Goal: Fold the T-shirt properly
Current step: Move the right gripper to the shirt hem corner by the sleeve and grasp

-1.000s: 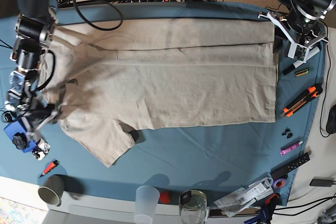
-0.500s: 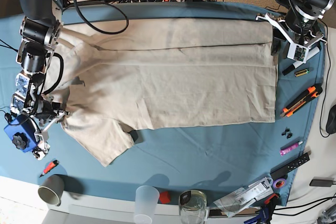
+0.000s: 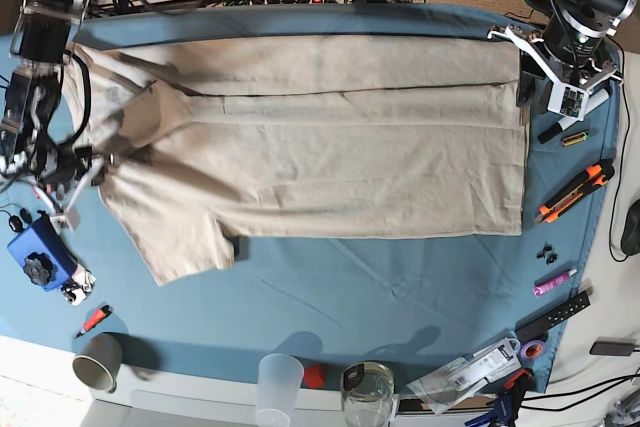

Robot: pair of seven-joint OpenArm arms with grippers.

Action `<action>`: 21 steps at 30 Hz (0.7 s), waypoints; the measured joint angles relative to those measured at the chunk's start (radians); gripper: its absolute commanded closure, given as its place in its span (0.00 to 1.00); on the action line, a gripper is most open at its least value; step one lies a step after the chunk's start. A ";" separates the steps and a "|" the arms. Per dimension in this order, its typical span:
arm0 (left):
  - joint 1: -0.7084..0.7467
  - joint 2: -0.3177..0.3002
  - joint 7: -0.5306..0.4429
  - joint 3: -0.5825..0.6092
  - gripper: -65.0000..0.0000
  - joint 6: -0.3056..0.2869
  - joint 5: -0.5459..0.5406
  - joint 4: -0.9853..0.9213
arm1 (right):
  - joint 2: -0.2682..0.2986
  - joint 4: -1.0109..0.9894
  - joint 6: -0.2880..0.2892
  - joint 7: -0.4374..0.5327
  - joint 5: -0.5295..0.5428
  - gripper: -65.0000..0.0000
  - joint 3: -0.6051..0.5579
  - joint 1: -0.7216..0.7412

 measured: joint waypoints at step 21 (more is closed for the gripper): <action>0.000 0.000 -0.001 0.000 0.72 0.000 0.000 0.000 | -0.005 0.005 -0.024 0.305 -0.169 0.68 0.014 0.116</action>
